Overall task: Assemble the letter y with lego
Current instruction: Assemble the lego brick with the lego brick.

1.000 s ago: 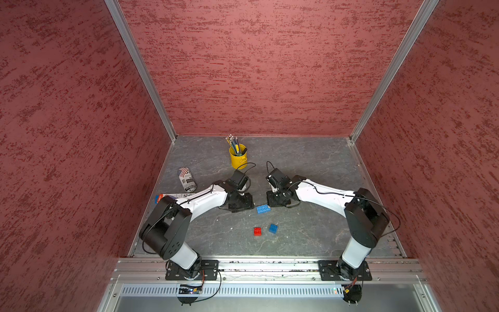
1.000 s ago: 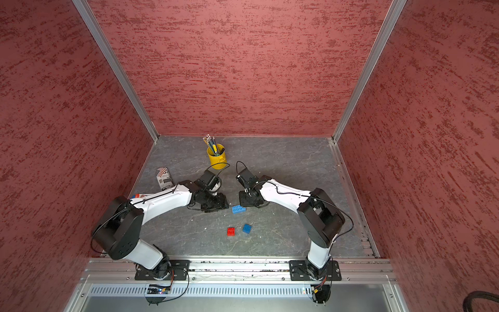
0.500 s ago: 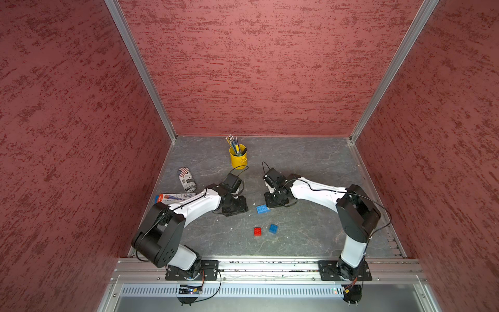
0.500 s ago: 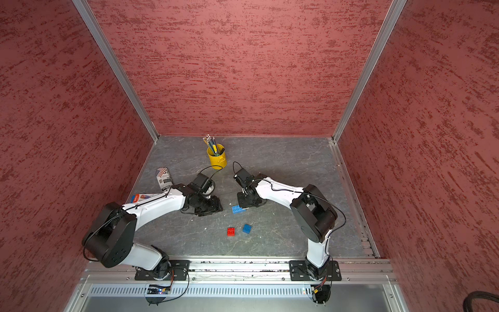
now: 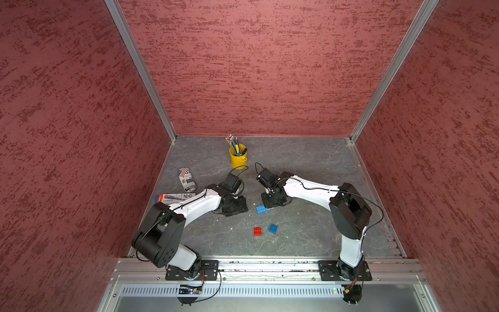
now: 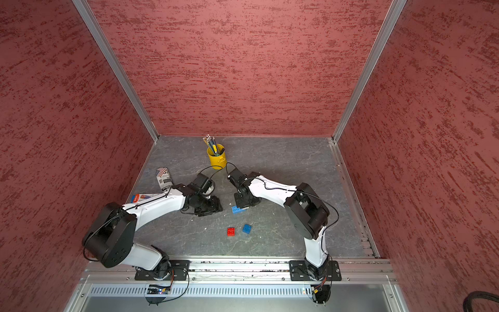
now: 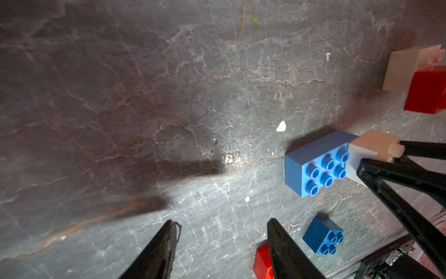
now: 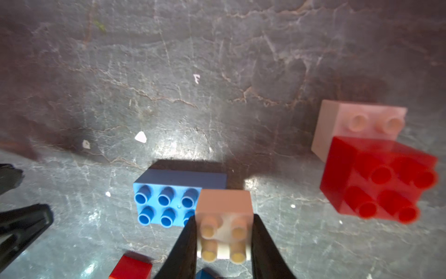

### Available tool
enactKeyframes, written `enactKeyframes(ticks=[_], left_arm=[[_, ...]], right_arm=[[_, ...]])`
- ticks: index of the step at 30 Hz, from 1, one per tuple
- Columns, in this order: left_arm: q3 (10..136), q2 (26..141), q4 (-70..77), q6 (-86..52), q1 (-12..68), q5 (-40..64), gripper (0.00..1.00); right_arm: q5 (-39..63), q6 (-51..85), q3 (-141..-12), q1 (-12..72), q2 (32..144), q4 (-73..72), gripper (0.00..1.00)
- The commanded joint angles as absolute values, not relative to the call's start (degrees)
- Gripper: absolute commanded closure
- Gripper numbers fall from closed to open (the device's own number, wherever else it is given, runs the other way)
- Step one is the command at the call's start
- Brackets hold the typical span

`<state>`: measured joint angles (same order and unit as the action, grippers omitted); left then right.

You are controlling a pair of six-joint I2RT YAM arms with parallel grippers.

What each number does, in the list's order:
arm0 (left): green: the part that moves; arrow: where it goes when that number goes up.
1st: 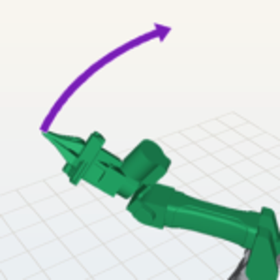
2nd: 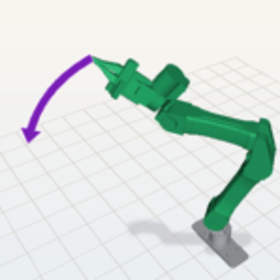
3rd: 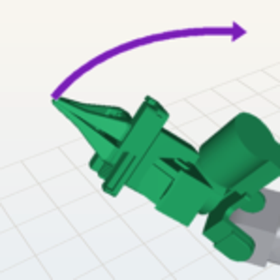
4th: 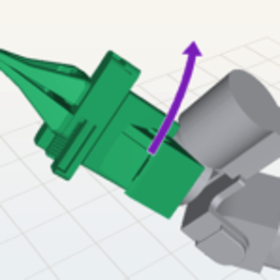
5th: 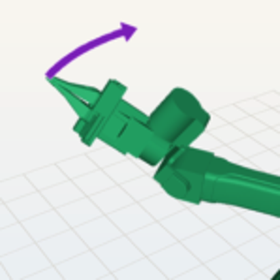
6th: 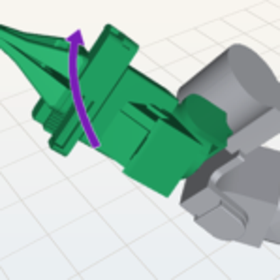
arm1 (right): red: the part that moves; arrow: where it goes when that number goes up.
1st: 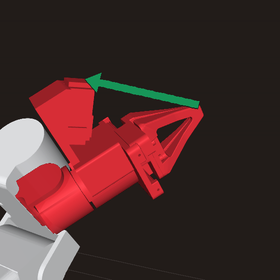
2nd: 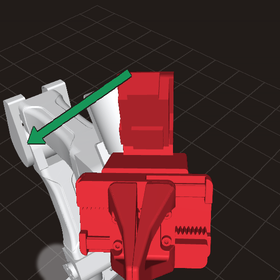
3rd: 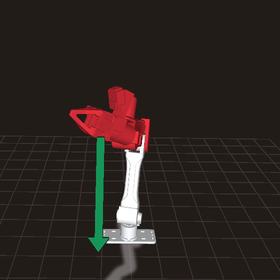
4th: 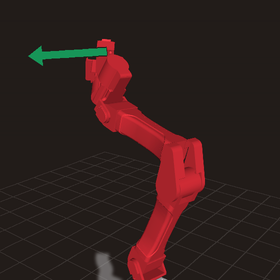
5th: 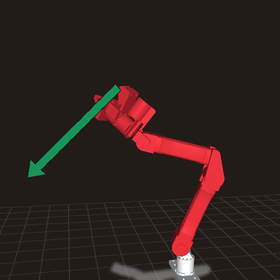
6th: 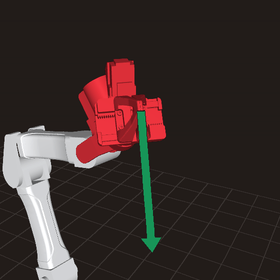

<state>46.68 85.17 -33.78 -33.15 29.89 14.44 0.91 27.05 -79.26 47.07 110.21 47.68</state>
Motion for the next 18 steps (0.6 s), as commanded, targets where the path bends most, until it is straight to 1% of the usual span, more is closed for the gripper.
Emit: enactKeyframes(ticks=[1,5,11,13,18], left_arm=[[46.0,84.4,-33.8,-33.4,29.5,13.4,0.38],[46.0,84.5,-33.8,-33.4,29.5,13.3,0.38],[46.2,84.7,-34.0,-33.4,29.5,13.4,0.38],[46.4,84.7,-34.1,-33.4,29.5,13.5,0.38],[47.1,84.0,-35.0,-33.3,29.8,13.4,0.38]], right_arm=[[-2.3,28.9,-78.2,49.1,115.6,50.3,0.8],[-1.9,30.4,-76.9,50.2,116.7,49.2,0.8],[1.2,31.5,-76.8,50.2,114.1,45.9,0.78],[1.7,31.7,-77.9,50.1,113.1,45.5,0.74],[0.9,32.5,-79.2,49.4,110.0,44.8,0.58]])
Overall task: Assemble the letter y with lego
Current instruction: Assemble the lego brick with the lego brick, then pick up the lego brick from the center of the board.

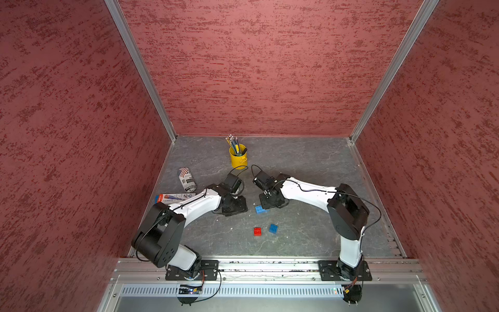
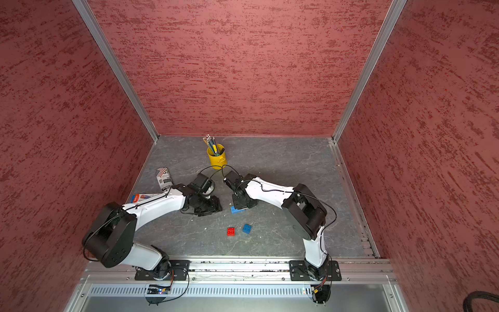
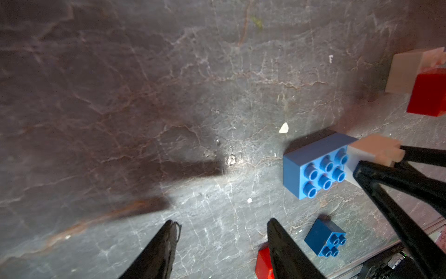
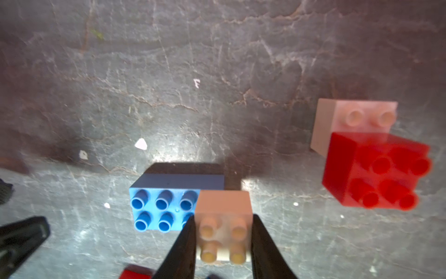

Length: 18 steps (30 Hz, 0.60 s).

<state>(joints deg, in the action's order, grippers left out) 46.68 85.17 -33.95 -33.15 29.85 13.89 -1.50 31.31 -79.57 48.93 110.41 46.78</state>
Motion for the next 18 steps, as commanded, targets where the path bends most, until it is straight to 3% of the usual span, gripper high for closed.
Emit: enactKeyframes(ticks=[1,6,13,18], left_arm=[[47.2,83.8,-35.2,-33.3,30.0,13.3,0.38],[48.2,82.0,-36.9,-33.5,31.1,13.4,0.38],[49.9,81.3,-40.6,-33.2,35.1,16.7,0.38],[49.1,80.9,-41.3,-36.3,39.0,17.3,0.39]], right_arm=[[0.7,32.6,-79.3,49.2,109.4,44.5,0.55],[0.1,33.2,-78.0,48.8,105.8,43.6,0.47],[-1.0,34.2,-69.5,47.4,96.0,38.9,0.46],[3.9,31.9,-58.9,46.4,85.9,31.4,0.48]])
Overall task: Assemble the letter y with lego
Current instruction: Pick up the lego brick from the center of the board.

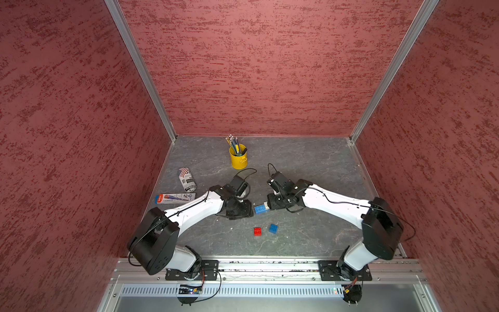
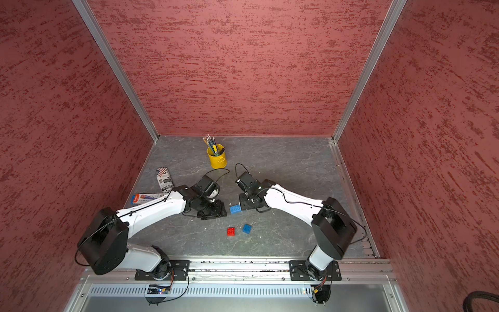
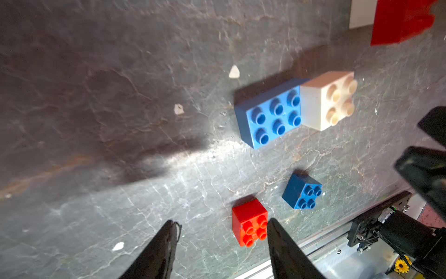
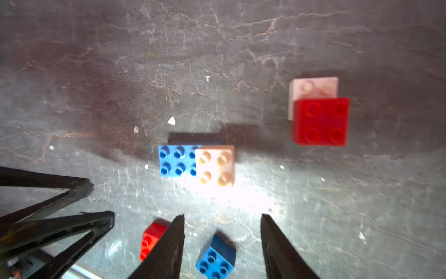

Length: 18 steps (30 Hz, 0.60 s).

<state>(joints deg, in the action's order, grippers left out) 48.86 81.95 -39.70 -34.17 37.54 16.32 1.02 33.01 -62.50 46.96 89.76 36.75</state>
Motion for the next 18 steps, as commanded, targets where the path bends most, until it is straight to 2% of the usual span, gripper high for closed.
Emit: enactKeyframes(ticks=[1,7,18], left_arm=[[49.0,80.7,-41.1,-37.5,40.0,17.2,0.39],[50.0,82.4,-41.4,-43.7,46.5,14.2,0.39],[54.2,91.6,-43.9,-54.7,55.9,5.7,0.4]], right_arm=[[6.0,31.2,-56.6,46.3,84.0,29.6,0.48],[20.5,31.2,-44.6,46.1,76.5,23.7,0.5],[19.3,29.4,-39.8,46.0,72.1,25.5,0.5]])
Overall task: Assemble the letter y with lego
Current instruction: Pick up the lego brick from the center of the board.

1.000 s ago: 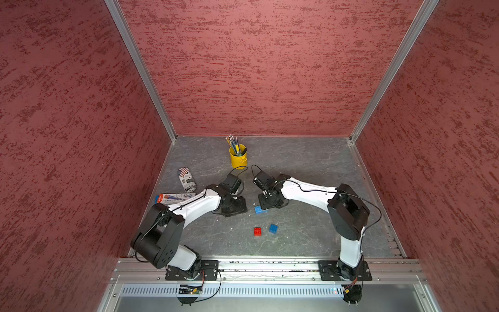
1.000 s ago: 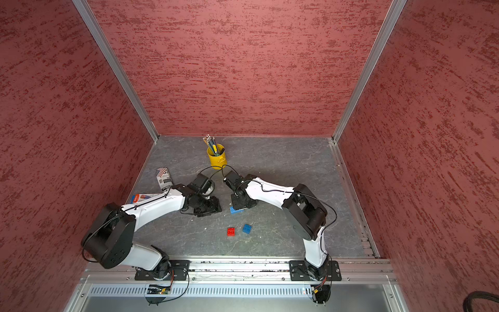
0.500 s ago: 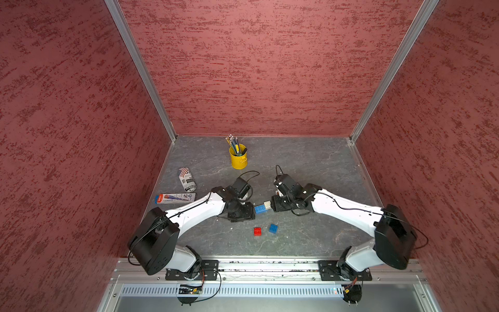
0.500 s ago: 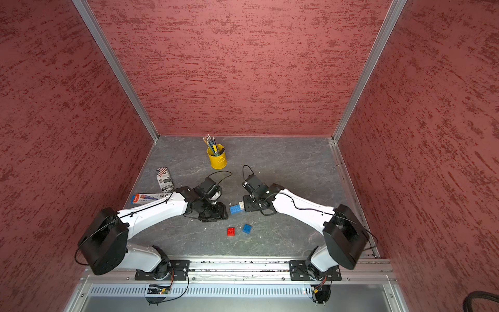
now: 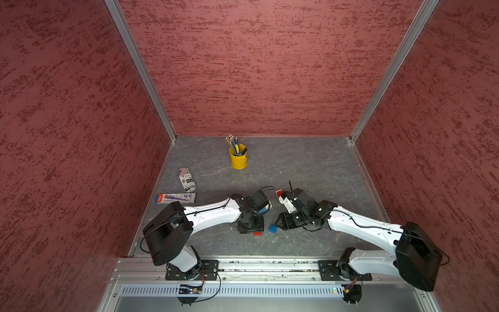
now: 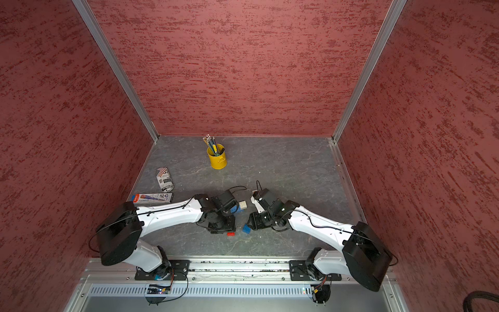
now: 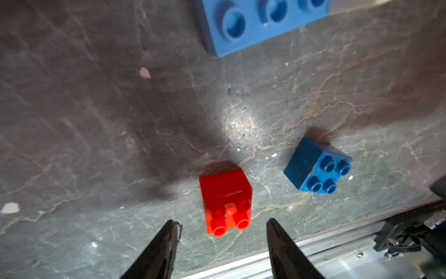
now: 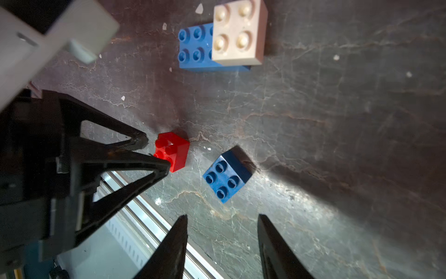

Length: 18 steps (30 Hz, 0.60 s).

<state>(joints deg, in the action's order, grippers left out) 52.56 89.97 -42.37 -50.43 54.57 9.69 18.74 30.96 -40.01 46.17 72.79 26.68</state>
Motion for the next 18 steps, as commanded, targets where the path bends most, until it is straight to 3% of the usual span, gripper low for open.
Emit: enactKeyframes(ticks=[1,7,18], left_arm=[[54.5,92.4,-43.8,-55.5,56.4,5.1,0.4],[57.1,96.0,-43.9,-57.5,58.4,3.3,0.52],[59.4,97.2,-46.1,-56.8,58.8,3.0,0.57]], right_arm=[[19.2,29.0,-39.8,45.9,72.2,25.6,0.5],[17.9,26.6,-40.1,45.9,71.9,27.6,0.49],[17.5,25.6,-39.9,45.5,71.7,28.2,0.49]])
